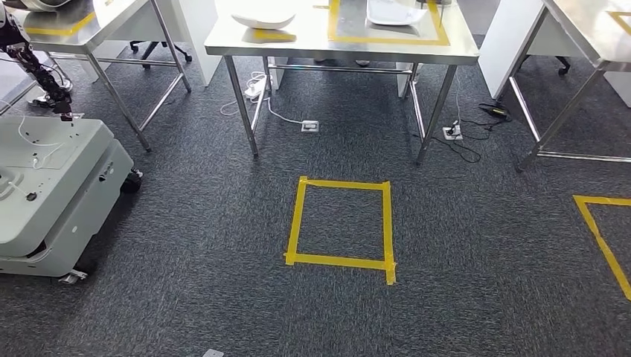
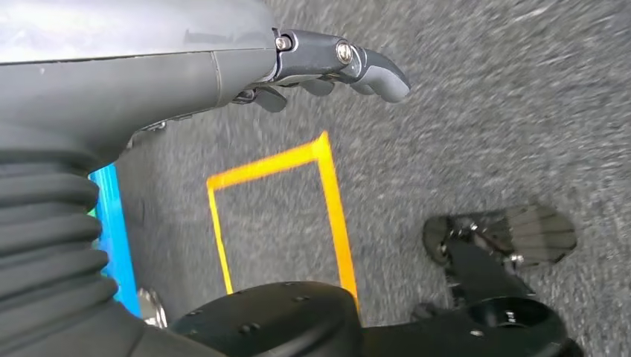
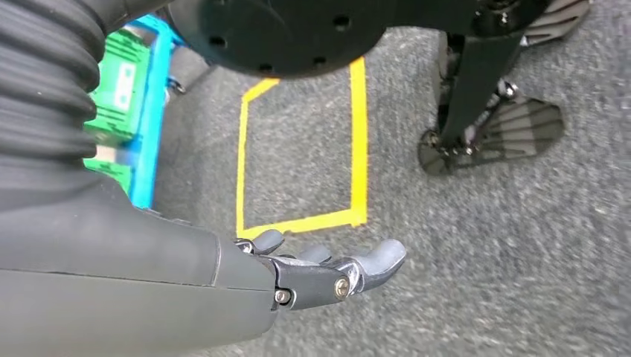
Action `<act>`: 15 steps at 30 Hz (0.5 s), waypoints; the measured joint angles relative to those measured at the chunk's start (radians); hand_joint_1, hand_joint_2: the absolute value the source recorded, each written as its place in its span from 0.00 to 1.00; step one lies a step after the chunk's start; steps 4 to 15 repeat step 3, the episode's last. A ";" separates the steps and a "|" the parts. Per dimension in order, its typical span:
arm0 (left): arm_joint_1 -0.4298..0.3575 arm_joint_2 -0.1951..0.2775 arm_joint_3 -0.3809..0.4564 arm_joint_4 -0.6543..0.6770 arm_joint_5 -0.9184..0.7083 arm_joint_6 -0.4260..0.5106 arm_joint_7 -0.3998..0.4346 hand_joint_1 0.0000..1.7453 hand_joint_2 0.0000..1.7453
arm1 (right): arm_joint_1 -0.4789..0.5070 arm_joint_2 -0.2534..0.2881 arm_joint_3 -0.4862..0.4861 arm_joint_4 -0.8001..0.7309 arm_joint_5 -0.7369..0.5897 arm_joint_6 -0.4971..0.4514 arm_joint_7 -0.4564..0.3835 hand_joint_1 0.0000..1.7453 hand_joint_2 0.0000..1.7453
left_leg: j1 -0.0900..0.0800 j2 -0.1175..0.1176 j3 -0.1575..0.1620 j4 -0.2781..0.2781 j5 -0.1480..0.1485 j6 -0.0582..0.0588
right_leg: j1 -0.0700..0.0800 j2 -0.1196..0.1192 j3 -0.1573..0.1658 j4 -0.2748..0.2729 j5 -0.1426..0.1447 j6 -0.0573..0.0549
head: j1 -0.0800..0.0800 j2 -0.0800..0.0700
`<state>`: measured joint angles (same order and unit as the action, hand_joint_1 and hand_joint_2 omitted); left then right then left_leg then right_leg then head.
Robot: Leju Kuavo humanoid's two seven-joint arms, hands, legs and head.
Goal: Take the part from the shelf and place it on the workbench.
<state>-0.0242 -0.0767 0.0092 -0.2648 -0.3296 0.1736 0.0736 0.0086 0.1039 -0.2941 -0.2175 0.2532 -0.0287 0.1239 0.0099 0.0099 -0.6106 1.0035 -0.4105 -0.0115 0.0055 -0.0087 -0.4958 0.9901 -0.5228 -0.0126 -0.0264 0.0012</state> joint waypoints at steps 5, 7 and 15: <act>0.029 0.012 0.000 -0.018 0.053 -0.027 -0.012 0.00 0.33 | 0.021 -0.014 0.041 -0.021 -0.040 0.004 -0.019 0.00 1.00 | 0.000 -0.002 -0.001 -0.001 0.005 -0.006 | 0.000 -0.001 -0.004 0.004 0.001 -0.001 | 0.000 0.000; 0.029 0.012 0.000 -0.018 0.053 -0.027 -0.012 0.00 0.33 | 0.021 -0.014 0.041 -0.021 -0.040 0.004 -0.019 0.00 1.00 | 0.000 -0.002 -0.001 -0.001 0.005 -0.006 | 0.000 -0.001 -0.004 0.004 0.001 -0.001 | 0.000 0.000; 0.029 0.012 0.000 -0.018 0.053 -0.027 -0.012 0.00 0.33 | 0.021 -0.014 0.041 -0.021 -0.040 0.004 -0.019 0.00 1.00 | 0.000 -0.002 -0.001 -0.001 0.005 -0.006 | 0.000 -0.001 -0.004 0.004 0.001 -0.001 | 0.000 0.000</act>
